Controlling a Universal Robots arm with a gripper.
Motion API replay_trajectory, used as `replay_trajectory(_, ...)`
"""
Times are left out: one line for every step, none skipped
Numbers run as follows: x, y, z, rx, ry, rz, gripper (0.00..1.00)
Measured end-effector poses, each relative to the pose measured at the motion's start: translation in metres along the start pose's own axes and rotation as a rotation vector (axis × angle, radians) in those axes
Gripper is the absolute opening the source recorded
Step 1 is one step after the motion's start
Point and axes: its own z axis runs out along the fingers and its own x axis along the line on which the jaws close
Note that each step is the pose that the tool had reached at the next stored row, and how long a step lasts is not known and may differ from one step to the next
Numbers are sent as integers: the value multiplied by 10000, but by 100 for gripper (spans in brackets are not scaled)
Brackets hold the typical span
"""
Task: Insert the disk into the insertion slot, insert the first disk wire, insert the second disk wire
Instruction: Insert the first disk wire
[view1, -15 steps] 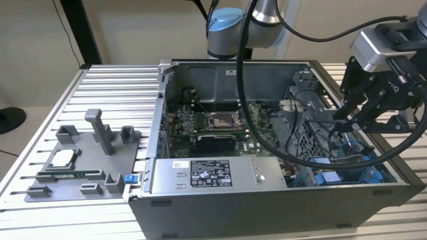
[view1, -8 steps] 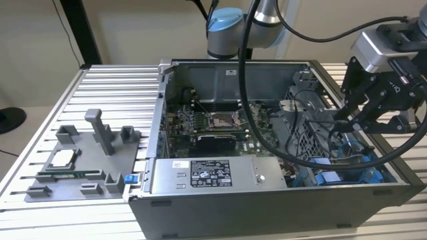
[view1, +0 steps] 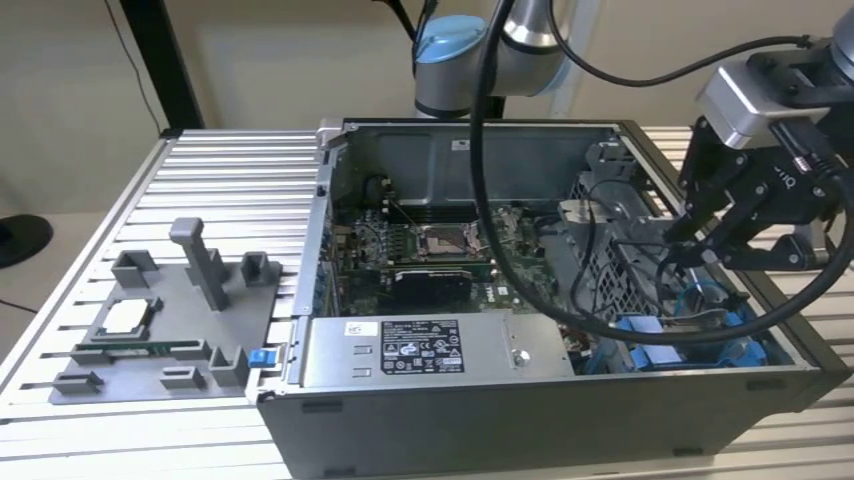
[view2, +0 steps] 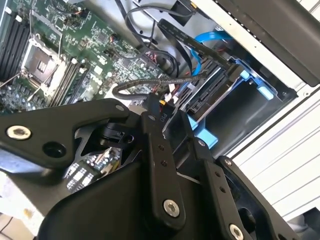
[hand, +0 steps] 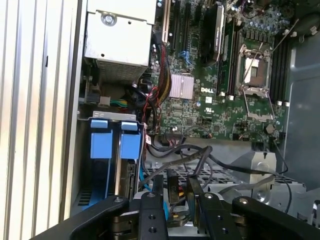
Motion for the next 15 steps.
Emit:
replay_trajectory(1, 1, 3, 2, 1, 8, 100)
replay_trajectory(1, 2, 6, 5, 2, 16, 100)
replay_trajectory(2, 3, 9, 7, 2, 26, 100)
replay_trajectory(2, 3, 11, 10, 2, 36, 0)
replay_trajectory(3, 3, 13, 12, 3, 46, 0)
replay_trajectory(4, 4, 16, 15, 0, 55, 0)
replay_trajectory(4, 4, 19, 17, -1, 64, 0)
replay_trajectory(5, 4, 20, 19, -1, 71, 0)
replay_trajectory(5, 4, 21, 20, 1, 75, 0)
replay_trajectory(5, 4, 23, 21, 2, 80, 0)
replay_trajectory(6, 4, 24, 22, 5, 83, 0)
replay_trajectory(6, 3, 27, 22, 9, 84, 0)
replay_trajectory(7, 3, 29, 21, 16, 84, 0)
replay_trajectory(9, 3, 32, 21, 28, 86, 0)
replay_trajectory(11, 2, 34, 20, 44, 88, 0)
